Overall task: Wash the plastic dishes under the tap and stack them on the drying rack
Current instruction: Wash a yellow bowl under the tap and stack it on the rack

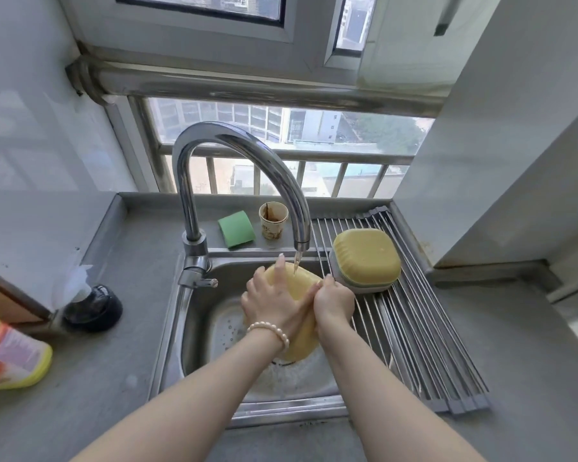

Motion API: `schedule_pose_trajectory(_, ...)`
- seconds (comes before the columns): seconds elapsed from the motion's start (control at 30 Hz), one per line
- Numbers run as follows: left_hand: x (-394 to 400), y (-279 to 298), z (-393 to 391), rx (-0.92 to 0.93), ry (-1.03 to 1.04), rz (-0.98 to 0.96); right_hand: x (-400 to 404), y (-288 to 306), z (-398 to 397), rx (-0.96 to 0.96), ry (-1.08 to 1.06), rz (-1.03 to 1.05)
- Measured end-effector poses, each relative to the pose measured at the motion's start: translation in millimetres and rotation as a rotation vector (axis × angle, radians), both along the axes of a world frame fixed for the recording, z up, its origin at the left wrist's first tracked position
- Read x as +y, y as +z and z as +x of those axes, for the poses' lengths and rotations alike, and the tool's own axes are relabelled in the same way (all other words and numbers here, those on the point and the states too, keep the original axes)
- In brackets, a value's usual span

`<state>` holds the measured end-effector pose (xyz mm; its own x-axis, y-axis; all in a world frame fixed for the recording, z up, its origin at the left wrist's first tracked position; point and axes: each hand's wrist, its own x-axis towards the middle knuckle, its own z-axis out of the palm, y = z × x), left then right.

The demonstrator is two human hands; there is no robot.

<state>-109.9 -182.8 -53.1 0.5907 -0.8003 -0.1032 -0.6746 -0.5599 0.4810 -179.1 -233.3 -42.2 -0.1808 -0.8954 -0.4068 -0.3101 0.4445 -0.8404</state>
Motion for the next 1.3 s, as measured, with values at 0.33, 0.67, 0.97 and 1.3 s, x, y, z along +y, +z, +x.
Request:
schedule_pose_trajectory(0.33,-40,6,37,0.657,0.391,-0.128,-1,2,0,0.15,0.176,-0.229)
schedule_pose_trajectory(0.67,-13,18,40,0.597,0.105,-0.23,-28,-4,-4,0.052,0.103,-0.105)
schedule_pose_trajectory(0.97,-13,18,42,0.607,0.406,-0.372,19,-16,46,0.566,0.441,-0.777)
schedule_pose_trajectory(1.3,-6,21,42,0.485,0.351,-0.35,-4,6,48,0.511,0.55,-0.361)
